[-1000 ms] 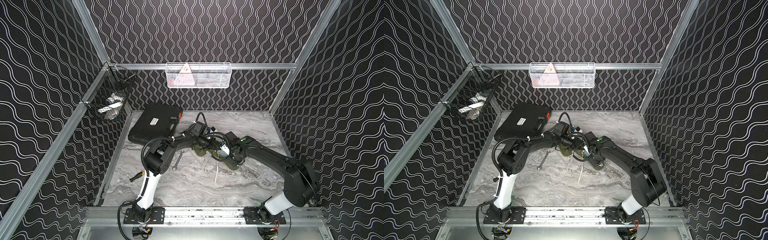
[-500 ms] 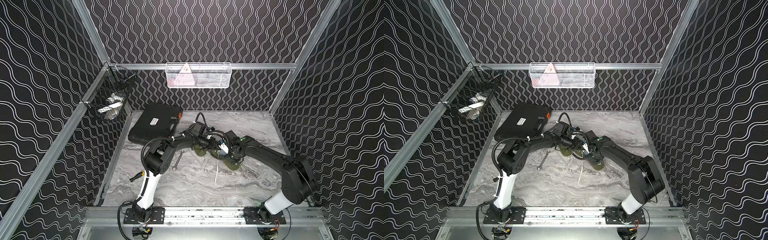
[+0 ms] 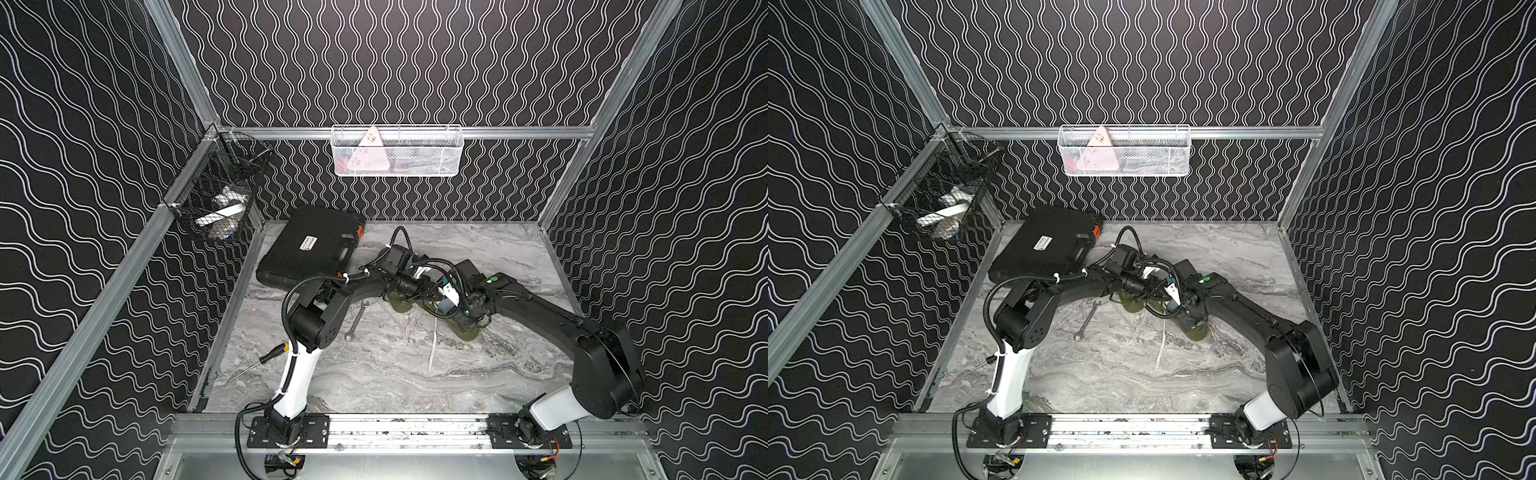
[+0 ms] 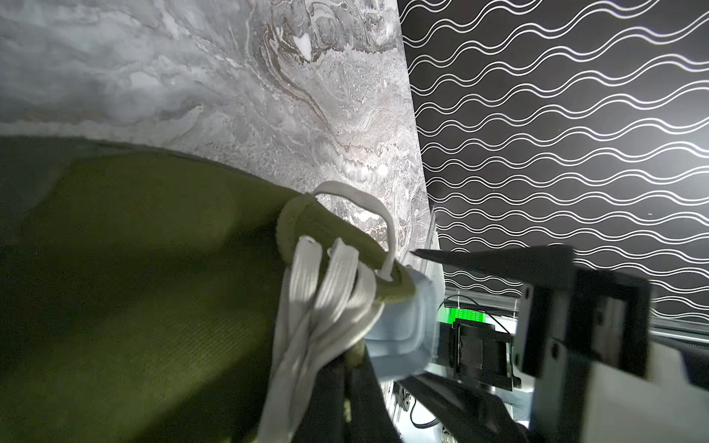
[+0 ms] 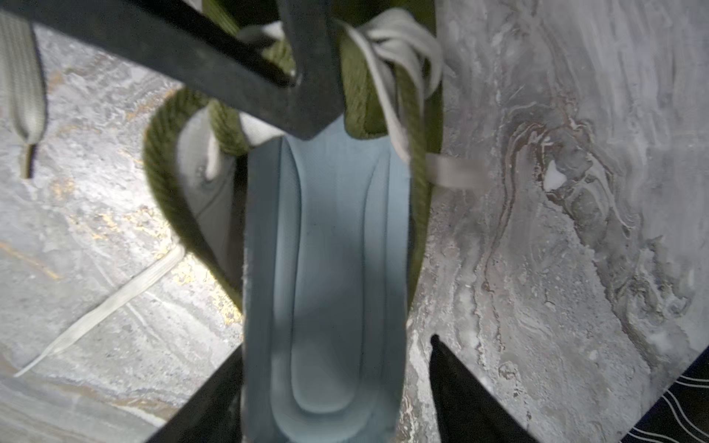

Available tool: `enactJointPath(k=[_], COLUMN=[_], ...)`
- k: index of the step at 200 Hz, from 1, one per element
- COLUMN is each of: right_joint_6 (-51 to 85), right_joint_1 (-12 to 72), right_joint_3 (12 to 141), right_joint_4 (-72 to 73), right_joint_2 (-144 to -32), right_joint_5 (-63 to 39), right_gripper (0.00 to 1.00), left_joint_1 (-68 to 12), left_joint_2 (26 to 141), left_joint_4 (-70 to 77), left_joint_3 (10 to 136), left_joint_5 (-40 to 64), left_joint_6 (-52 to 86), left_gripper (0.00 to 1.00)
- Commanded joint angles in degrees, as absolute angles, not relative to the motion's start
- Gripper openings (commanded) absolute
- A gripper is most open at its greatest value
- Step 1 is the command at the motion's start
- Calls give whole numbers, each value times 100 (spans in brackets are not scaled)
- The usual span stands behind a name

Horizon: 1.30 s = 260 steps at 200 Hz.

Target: Insert the insole into the shoe

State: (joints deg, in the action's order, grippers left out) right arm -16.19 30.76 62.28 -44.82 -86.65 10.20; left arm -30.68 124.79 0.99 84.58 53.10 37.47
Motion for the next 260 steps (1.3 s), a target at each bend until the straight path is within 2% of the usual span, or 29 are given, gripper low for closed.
enactJointPath(k=[1,55,83,132,190,220,260], right_joint_6=[-1538,-1076,115,2477,4042,4337,4369], right_joint_1=[3089,3078,2881,2025,1899,1900,1895], right_joint_3=[6162,6235,6727,7199,6261,5813,5528], right_joint_4=[-4737,-4897,-5071,-5559,-4994,-4705,-4238], right_joint_2=[-8453,-8114,-8066,-8343,-7673,-7465,-7365], right_joint_5=[1061,1157,1374,846,197,19,48], right_gripper=[77,78,77,66,55,48,45], left_joint_1=[-3072,-3069,-3114,-3371,-3465,-3544,-3550], left_joint_2=[12459,12431,12282,11821,11602,11610,11650], left_joint_4=[417,485,1113,1732,2319,2353,2364], left_joint_3=[8450,8414,8076,7517,7097,7084,7041], left_joint_5=[5424,5271,4987,4042,3304,3294,3355], left_joint_6=[3954,4136,4819,5432,6060,6106,6100], left_gripper=[0,0,0,0,0,0,0])
